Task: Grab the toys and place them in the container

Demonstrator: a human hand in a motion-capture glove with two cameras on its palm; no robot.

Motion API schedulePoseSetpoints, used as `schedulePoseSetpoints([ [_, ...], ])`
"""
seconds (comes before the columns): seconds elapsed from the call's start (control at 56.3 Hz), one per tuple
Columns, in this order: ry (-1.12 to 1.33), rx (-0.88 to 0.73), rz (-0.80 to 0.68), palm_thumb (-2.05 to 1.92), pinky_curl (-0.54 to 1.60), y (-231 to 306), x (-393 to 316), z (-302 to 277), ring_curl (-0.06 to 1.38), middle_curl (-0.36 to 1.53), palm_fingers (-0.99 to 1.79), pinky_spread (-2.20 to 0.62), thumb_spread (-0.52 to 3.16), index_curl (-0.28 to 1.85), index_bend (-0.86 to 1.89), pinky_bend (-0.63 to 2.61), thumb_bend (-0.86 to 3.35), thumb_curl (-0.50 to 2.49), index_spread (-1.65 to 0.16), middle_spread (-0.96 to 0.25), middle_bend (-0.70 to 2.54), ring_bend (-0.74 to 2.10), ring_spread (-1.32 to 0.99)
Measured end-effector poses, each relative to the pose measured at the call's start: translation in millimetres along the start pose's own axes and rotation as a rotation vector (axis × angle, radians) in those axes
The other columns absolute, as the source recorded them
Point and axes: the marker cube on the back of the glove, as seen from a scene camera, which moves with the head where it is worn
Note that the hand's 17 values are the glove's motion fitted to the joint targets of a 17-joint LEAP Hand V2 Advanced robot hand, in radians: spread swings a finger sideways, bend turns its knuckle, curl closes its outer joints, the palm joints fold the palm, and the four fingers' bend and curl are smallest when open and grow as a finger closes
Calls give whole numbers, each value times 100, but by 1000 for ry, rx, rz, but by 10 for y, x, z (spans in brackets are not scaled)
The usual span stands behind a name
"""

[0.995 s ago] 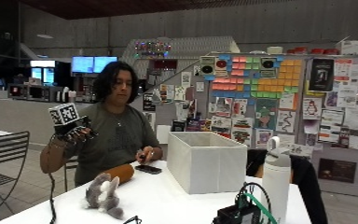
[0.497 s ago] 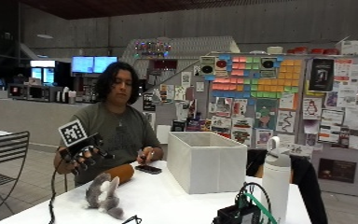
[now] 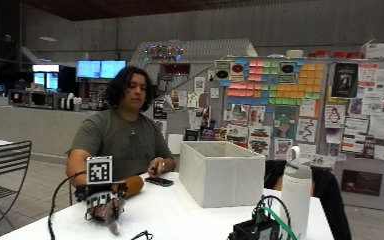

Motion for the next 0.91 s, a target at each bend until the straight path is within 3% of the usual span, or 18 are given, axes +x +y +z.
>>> schedulePoseSetpoints([
  [0.036, -41, 18, -25, 48, 41, 59, -34, -166, 45, 40, 99, -34, 139, 0, 10, 123, 20, 41, -40, -27, 57, 133, -32],
  [0.107, -189, -103, -144, 59, 44, 423, -230, -854, 48, 46, 106, -36, 128, 2, 17, 121, 22, 48, -40, -31, 66, 136, -33],
  [0.16, -306, -98, -79, 63, 45, 729, -572, -1423, 50, 49, 108, -37, 122, 3, 18, 121, 23, 52, -40, -34, 70, 137, -34],
  [0.195, -380, 1, -58, 65, 46, 876, -877, -1827, 51, 50, 109, -38, 117, 4, 20, 120, 22, 55, -40, -35, 72, 137, -34],
  [0.266, -492, 230, -261, 65, 46, 974, -1406, -2458, 52, 54, 110, -39, 108, 6, 24, 117, 20, 59, -40, -38, 75, 136, -35],
  [0.338, -622, 265, -479, 66, 46, 1072, -1962, -3023, 52, 56, 110, -40, 100, 8, 27, 116, 18, 63, -41, -40, 77, 135, -36],
  [0.409, -737, 257, -606, 66, 47, 1158, -2459, -3439, 53, 59, 109, -41, 93, 10, 29, 115, 16, 67, -41, -41, 78, 135, -36],
  [0.533, -792, 263, -735, 67, 48, 1281, -3130, -3758, 53, 63, 108, -41, 83, 13, 30, 114, 14, 73, -41, -43, 78, 134, -36],
  [0.906, -784, 150, -770, 68, 49, 1029, -4134, -3842, 55, 73, 107, -41, 67, 20, 30, 112, 8, 87, -42, -45, 74, 132, -37],
])
